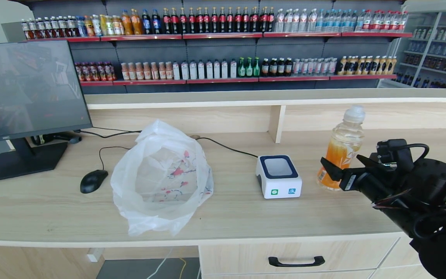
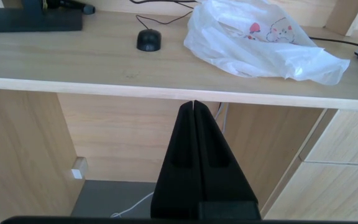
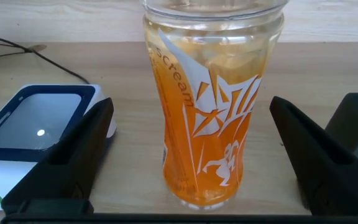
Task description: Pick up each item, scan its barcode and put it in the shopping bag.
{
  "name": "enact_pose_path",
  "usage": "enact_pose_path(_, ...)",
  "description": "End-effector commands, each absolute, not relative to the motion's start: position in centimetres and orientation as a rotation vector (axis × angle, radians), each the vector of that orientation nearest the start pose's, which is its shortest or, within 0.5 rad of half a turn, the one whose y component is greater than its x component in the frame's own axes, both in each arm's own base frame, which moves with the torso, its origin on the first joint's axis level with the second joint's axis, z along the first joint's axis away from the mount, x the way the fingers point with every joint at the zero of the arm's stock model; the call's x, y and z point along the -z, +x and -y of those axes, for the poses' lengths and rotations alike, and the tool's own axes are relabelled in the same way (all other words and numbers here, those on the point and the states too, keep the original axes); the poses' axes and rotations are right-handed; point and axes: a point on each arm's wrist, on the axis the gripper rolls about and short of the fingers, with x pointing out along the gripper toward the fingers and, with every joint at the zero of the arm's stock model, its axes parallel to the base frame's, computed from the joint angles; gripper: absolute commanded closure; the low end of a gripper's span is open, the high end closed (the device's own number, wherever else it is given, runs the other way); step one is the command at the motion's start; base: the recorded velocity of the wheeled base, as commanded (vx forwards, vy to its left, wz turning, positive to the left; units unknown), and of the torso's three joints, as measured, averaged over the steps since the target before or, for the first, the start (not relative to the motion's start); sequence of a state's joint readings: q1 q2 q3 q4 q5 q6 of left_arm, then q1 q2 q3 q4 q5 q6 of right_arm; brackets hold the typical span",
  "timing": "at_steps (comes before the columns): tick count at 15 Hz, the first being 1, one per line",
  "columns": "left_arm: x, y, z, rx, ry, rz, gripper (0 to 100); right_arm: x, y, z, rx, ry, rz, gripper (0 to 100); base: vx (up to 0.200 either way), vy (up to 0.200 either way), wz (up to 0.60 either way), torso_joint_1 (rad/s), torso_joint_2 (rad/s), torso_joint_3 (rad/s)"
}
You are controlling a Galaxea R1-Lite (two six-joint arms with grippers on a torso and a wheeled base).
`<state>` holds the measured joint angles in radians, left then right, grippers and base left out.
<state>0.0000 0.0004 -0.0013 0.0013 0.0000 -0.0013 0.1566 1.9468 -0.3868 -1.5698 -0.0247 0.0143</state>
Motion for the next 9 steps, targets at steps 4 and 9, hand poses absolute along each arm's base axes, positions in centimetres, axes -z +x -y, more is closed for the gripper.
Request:
enact_pose_path(4,-7.6,-2.3,0.0,0.000,-0.002,0.000,100,-10.3,29.3,-4.4,-0.126,0.024,0.006,0,0.000,0.000,0.00,0.000,0.00,0.000)
enact_pose_path(9,-7.6,-2.3,0.0,0.000,-0.002,0.000,100,-10.4,30.3,-4.0,-0.109,0.034,0.026,0,0.000,0.000,0.00,0.000,0.00,0.000)
